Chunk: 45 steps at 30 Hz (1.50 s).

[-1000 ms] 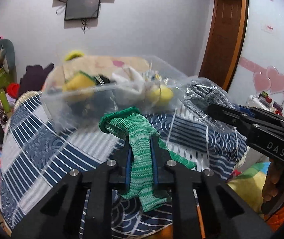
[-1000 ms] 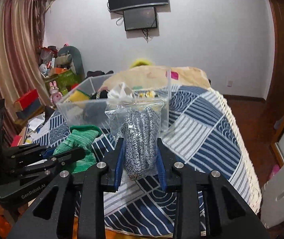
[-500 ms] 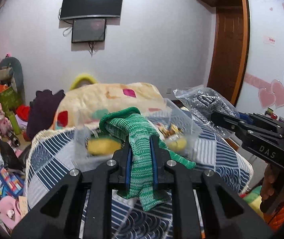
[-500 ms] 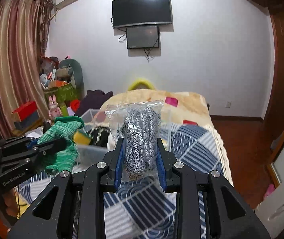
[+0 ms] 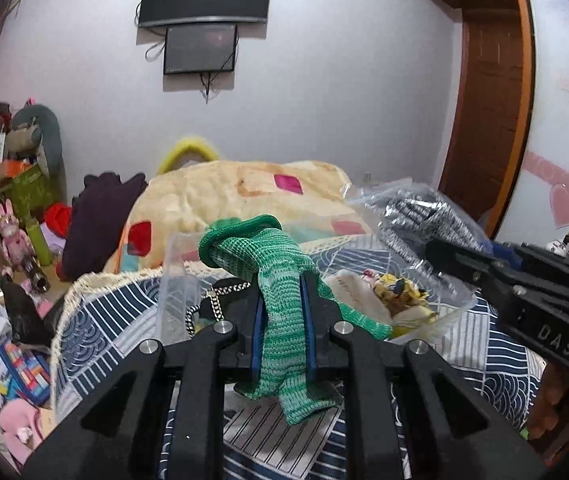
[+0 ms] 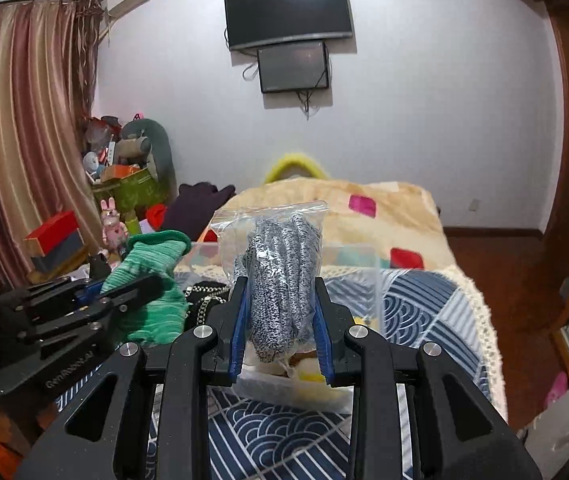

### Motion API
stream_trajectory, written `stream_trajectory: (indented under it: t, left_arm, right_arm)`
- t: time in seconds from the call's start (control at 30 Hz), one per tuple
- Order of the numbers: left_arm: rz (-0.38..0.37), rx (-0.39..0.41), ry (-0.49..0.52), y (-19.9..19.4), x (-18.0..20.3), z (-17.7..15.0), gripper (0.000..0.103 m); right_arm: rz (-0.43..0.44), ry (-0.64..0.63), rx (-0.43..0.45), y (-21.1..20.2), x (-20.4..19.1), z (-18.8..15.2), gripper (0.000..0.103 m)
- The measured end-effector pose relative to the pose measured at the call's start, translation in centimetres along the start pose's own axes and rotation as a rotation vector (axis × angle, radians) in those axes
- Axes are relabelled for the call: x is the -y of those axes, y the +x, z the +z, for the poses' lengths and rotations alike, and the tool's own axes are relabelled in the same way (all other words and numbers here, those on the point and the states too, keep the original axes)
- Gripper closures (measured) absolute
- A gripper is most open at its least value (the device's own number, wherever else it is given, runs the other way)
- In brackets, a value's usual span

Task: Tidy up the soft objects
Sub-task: 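Lower the bag into the clear box with the right tool while the left tool drops the glove in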

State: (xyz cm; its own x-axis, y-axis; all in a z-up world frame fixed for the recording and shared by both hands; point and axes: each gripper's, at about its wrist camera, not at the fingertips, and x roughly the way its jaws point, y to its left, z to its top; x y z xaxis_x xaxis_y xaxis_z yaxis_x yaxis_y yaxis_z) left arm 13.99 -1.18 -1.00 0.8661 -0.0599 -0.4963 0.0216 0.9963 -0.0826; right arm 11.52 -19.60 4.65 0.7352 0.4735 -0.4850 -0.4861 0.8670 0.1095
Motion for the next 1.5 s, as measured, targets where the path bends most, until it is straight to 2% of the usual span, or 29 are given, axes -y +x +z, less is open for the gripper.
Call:
stream_trajectory:
  t: [0.3,0.37,0.43,0.47,0.53,0.57,0.63,0.73,1.17,1.23,1.3,1.37,1.43,1.5]
  left_arm:
    - [-0.006,-0.039,0.016,2.7,0.3,-1.2,0.086]
    - [-0.014,-0.043,0.013,2.7,0.3,-1.2,0.082]
    - [-0.012,-0.050,0.011,2.8,0.2,-1.1,0.071]
    - [-0.015,-0.053,0.012,2.7,0.2,-1.1,0.070]
    - [-0.019,-0.052,0.017,2.4,0.2,-1.0,0.066]
    - [-0.018,-0.048,0.019,2.1,0.2,-1.0,0.065]
    - [-0.016,-0.035,0.017,1.4,0.1,-0.8,0.061]
    - [-0.037,-0.024,-0.004,0.1,-0.2,-0.6,0.061]
    - [-0.047,0.111,-0.013,-8.8,0.8,-1.0,0.060]
    - [-0.041,0.134,-0.011,-10.2,1.0,-1.2,0.048]
    - [-0.040,0.163,-0.015,-11.4,1.1,-1.5,0.041]
    - [-0.033,0.190,-0.022,-12.4,1.2,-1.7,0.036]
    - [-0.033,0.207,-0.027,-13.0,1.2,-1.9,0.020]
    - [-0.024,0.234,-0.029,-13.6,1.3,-2.2,0.016]
  right_arm:
    - [0.010,0.010,-0.105,3.4,0.1,-2.1,0.076]
    - [0.016,0.010,-0.121,3.8,0.2,-2.3,0.075]
    - [0.013,0.006,-0.126,3.8,0.3,-2.4,0.074]
    - [0.008,0.003,-0.127,3.8,0.3,-2.3,0.073]
    - [-0.001,0.000,-0.135,3.6,0.3,-2.2,0.069]
    - [-0.004,0.001,-0.136,3.6,0.5,-2.1,0.063]
    - [-0.012,0.002,-0.124,3.0,0.6,-1.9,0.056]
    - [-0.022,-0.013,-0.101,2.0,0.5,-1.6,0.047]
    - [-0.057,-0.073,0.044,-5.2,-1.5,-0.7,0.046]
    - [-0.075,-0.078,0.070,-6.3,-1.9,-0.7,0.045]
    - [-0.063,-0.072,0.096,-7.4,-2.1,-0.7,0.034]
    - [-0.068,-0.075,0.134,-8.5,-2.3,-0.7,0.027]
    - [-0.072,-0.076,0.169,-9.4,-2.4,-0.8,0.018]
    - [-0.073,-0.072,0.185,-9.9,-2.7,-1.0,0.017]
